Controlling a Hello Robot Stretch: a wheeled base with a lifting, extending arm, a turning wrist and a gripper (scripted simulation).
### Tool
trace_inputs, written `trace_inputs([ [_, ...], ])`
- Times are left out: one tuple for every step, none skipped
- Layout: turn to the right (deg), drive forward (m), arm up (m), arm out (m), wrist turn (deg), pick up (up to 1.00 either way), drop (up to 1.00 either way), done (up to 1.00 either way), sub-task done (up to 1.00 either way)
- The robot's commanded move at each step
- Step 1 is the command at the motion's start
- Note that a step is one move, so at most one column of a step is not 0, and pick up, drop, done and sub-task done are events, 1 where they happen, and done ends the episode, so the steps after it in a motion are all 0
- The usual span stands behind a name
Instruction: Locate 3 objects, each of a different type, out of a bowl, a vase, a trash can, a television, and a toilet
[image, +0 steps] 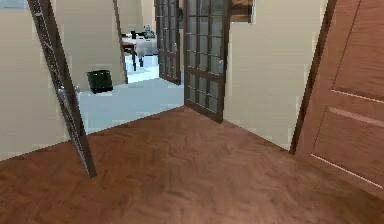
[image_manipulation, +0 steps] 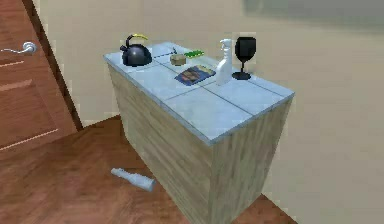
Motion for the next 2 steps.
trace_inputs([
  [-6.0,0.00,0.00,0.00,0.0,0.00,0.00,0.00,0.00],
  [0.0,1.00,0.00,0.00,0.0,0.00,0.00,0.00,0.00],
])
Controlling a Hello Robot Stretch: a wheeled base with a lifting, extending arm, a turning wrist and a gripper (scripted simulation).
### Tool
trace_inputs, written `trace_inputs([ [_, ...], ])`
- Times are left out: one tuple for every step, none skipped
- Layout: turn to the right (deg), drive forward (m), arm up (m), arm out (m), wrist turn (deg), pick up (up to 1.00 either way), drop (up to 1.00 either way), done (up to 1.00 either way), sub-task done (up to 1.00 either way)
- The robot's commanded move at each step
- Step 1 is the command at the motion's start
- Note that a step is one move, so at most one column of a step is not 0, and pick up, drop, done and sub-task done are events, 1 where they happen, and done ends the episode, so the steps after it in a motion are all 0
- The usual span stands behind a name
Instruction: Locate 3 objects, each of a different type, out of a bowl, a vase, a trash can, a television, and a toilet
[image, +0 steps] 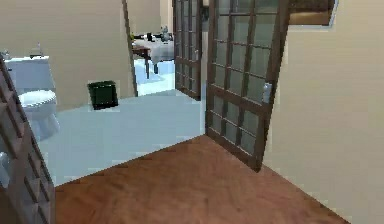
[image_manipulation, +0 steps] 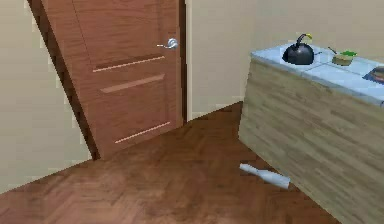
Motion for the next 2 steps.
trace_inputs([
  [-3.0,0.00,0.00,0.00,0.0,0.00,0.00,0.00,0.00],
  [0.0,0.80,0.00,0.00,0.0,0.00,0.00,0.00,0.00],
])
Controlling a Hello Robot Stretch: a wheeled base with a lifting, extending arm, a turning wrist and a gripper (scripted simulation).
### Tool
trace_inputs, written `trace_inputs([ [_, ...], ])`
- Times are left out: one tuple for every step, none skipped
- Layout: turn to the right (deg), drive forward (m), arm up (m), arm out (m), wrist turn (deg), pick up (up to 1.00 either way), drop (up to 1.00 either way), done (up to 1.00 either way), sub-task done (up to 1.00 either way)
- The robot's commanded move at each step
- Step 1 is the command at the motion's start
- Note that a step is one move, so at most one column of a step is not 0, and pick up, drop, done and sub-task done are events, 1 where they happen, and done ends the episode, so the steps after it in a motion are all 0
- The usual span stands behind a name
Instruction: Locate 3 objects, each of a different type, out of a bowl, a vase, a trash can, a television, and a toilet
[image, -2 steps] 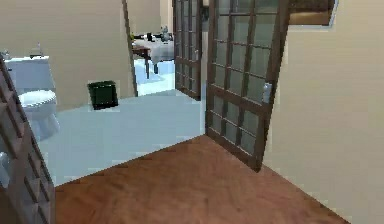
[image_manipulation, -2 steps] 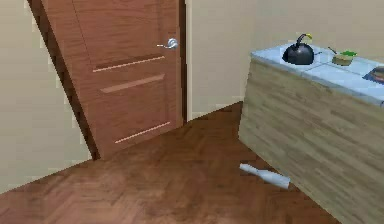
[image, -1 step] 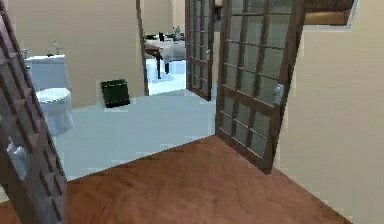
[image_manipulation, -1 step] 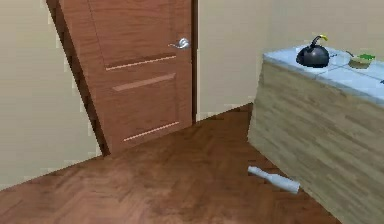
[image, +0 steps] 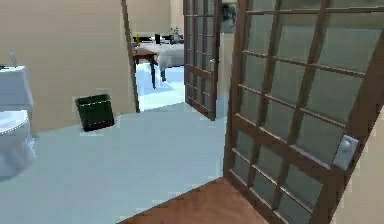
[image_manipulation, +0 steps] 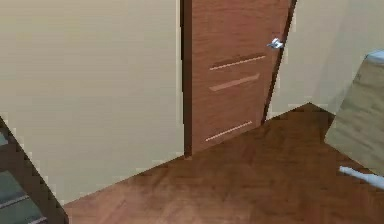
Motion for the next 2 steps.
trace_inputs([
  [-39.0,0.00,0.00,0.00,0.0,0.00,0.00,0.00,0.00],
  [0.0,1.00,0.00,0.00,0.0,0.00,0.00,0.00,0.00],
])
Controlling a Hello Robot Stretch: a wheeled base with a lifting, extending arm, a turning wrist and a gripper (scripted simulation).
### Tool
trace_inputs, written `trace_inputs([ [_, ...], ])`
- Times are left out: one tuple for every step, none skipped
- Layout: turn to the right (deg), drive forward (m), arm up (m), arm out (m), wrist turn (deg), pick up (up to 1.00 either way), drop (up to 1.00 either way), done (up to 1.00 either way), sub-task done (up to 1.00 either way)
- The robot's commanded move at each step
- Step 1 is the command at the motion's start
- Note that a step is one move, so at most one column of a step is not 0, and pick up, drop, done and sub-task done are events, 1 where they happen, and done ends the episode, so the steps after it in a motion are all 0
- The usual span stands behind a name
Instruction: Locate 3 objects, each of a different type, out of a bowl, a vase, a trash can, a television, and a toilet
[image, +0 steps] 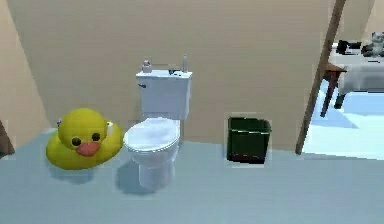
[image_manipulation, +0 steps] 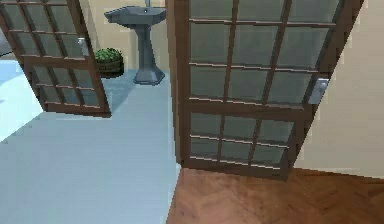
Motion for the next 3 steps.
trace_inputs([
  [-3.0,0.00,0.00,0.00,0.0,0.00,0.00,0.00,0.00],
  [0.0,0.50,0.00,0.00,0.0,0.00,0.00,0.00,0.00],
  [-12.0,0.00,0.00,0.00,0.0,0.00,0.00,0.00,0.00],
])
